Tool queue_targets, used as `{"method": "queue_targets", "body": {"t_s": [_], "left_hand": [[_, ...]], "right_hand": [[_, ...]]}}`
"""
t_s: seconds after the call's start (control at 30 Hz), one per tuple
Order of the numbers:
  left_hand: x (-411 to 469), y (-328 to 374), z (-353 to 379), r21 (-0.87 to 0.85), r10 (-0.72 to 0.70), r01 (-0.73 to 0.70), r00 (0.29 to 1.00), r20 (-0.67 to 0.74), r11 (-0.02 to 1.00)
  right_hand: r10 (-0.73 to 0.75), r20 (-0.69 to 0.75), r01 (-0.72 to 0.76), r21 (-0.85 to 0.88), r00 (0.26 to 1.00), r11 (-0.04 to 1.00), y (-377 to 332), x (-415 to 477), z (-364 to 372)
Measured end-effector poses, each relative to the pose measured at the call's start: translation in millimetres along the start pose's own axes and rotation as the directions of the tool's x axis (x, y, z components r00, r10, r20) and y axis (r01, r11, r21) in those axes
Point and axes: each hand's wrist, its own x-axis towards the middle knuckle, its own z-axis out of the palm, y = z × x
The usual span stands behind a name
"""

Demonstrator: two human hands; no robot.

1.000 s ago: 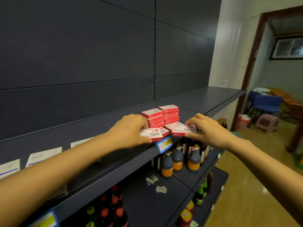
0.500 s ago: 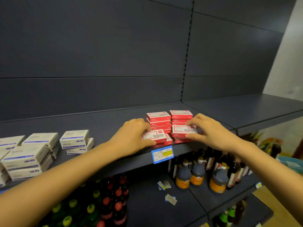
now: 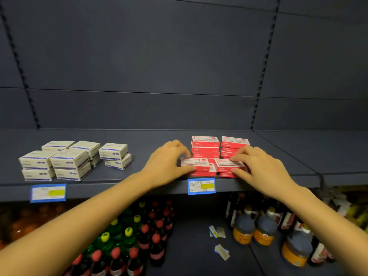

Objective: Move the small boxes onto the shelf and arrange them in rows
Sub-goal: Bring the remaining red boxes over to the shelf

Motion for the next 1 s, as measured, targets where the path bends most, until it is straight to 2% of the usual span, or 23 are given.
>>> {"method": "queue_targets", "body": {"t_s": [0.2,0.37,0.5,0.7,0.87,1.0], "left_hand": [[-26.4,-20.3,-38.0,0.217,-0.032,0.06,0.991,-0.132,0.974],[-75.8,-53.6,-89.4,0.406,-0.163,0.237,0.964,-0.208,0.883],[-133.5,-83.0,-132.1,0.446,-0.299,0.394,0.915,-0.27,0.803],[-221.9,-129.6,-188.2,0.475,-0.437,0.556,0.831,-0.344,0.683],[-291.6,-174.5,-234.8,0.494,-0.513,0.628,0.778,-0.363,0.602],[-345.3,-215.1,-271.2,0.5,-0.54,0.66,0.749,-0.384,0.56]], "right_hand": [[-0.175,-0.125,0.185,0.073,0.977,0.98,-36.2,32.7,-12.3],[-0.372,-0.185,0.401,0.166,0.91,0.901,-111.1,73.2,-21.7],[-0.488,-0.188,0.522,0.247,0.852,0.816,-184.4,93.3,-21.6],[-0.597,-0.186,0.623,0.311,0.781,0.718,-294.0,111.3,-23.4],[-0.657,-0.202,0.68,0.352,0.727,0.644,-399.2,118.6,-24.8],[-0.673,-0.201,0.688,0.391,0.712,0.612,-484.1,121.0,-21.3]]}}
